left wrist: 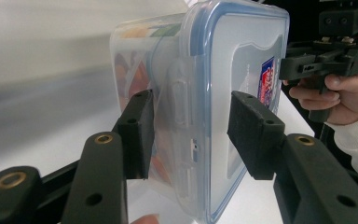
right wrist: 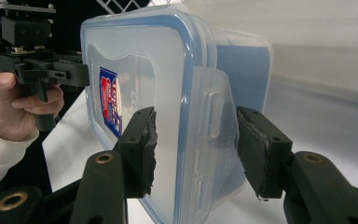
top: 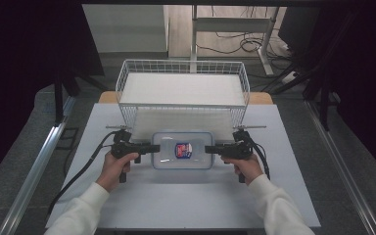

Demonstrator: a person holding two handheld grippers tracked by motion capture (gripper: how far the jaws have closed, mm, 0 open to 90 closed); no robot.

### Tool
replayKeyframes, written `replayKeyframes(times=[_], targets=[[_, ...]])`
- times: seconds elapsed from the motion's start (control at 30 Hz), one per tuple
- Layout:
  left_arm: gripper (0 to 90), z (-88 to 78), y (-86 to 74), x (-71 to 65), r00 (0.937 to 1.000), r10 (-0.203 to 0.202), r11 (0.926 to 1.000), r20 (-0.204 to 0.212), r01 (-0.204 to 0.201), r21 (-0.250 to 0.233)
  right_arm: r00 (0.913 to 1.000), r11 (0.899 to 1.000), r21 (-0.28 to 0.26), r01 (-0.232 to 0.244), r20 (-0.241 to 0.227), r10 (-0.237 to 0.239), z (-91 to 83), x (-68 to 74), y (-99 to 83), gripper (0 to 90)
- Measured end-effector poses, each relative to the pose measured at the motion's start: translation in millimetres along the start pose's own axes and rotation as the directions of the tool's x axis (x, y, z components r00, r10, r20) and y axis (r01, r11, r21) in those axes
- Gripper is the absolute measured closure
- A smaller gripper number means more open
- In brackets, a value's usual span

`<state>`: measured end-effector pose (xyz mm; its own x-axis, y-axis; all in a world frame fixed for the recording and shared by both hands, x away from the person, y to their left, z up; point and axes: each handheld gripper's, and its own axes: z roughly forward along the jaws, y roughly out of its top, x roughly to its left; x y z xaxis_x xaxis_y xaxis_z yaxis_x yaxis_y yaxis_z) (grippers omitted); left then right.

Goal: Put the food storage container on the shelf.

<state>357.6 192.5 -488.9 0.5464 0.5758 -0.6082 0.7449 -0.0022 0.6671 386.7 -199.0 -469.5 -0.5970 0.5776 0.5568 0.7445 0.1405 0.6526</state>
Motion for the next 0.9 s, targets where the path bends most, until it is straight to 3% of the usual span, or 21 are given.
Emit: replayKeyframes(times=[0.23,0.57,0.73,0.8,0.9], targets=[[51.4,4.2,16.3,9.4,0.9998,0.021,0.9998,-0.002,-0.021,-0.006,0.9999,1.000,-0.019,0.013,0.009,-0.013,5.0,-5.4,13.5,49.1],[51.3,12.4,23.7,25.5,0.9996,0.026,0.9996,-0.012,-0.026,0.006,0.9999,1.000,-0.028,-0.003,0.017,0.003,18.1,-20.1,20.7,48.7],[51.2,19.1,21.3,29.1,0.9998,0.004,1.0000,-0.021,-0.004,-0.003,0.9996,0.999,-0.030,-0.013,0.025,0.014,23.3,-27.3,19.8,48.4],[51.1,21.4,19.0,31.7,0.9997,-0.022,0.9997,-0.013,0.022,-0.009,0.9993,0.999,-0.027,-0.021,0.031,0.022,24.4,-28.9,19.4,48.3],[51.1,21.6,18.5,35.8,0.9997,-0.022,0.9997,-0.004,0.022,-0.013,0.9989,0.999,-0.034,-0.029,0.037,0.030,25.3,-30.0,19.2,48.3]])
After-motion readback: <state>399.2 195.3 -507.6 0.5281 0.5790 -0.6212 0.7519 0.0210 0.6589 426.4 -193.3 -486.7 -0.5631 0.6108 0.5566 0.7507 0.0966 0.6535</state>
